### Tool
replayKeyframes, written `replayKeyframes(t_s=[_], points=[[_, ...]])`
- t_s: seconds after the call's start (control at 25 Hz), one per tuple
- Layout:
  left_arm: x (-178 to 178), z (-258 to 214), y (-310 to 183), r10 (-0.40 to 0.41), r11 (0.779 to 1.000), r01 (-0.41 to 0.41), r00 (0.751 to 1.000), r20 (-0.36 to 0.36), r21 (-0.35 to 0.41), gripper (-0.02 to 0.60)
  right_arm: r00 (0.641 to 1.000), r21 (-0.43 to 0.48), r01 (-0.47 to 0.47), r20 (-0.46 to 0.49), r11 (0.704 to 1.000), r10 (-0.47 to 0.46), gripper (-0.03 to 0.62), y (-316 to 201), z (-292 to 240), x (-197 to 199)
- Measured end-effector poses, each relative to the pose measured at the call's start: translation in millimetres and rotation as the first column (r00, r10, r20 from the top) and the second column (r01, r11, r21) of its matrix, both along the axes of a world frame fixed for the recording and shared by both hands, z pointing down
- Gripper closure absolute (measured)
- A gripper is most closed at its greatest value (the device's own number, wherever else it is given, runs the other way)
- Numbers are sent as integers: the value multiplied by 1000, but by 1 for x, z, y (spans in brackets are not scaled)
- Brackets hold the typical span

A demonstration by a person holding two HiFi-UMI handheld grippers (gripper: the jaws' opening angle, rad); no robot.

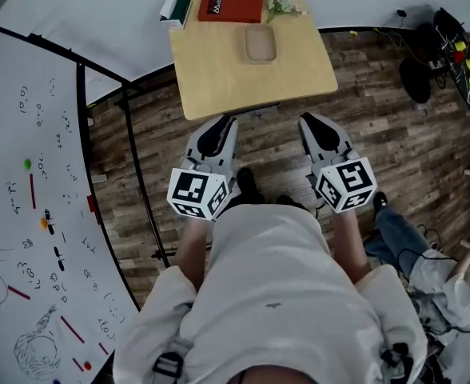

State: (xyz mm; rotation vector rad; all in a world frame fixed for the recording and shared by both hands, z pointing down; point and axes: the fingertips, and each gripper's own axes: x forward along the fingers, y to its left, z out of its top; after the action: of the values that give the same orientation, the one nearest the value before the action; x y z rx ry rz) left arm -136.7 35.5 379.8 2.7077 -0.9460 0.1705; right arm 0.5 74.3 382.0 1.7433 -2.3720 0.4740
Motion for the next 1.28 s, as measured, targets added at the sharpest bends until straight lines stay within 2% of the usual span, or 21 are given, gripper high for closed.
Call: replayKeyframes(t_s=[0.44, 0.84, 1.28], points=[[-19, 7, -21, 32, 999, -32, 999, -2, 2, 491, 1000, -2, -16, -6, 1000, 16, 530, -22, 5, -27], [-13, 15, -16, 82, 997, -82, 997, 14, -16, 472, 999, -26, -42, 1, 999, 42, 487, -20, 15, -28], [-7, 18, -37, 49, 998, -48, 999, 23, -30, 469, 999, -16, -50, 16, 999, 50, 482, -53, 15, -13]])
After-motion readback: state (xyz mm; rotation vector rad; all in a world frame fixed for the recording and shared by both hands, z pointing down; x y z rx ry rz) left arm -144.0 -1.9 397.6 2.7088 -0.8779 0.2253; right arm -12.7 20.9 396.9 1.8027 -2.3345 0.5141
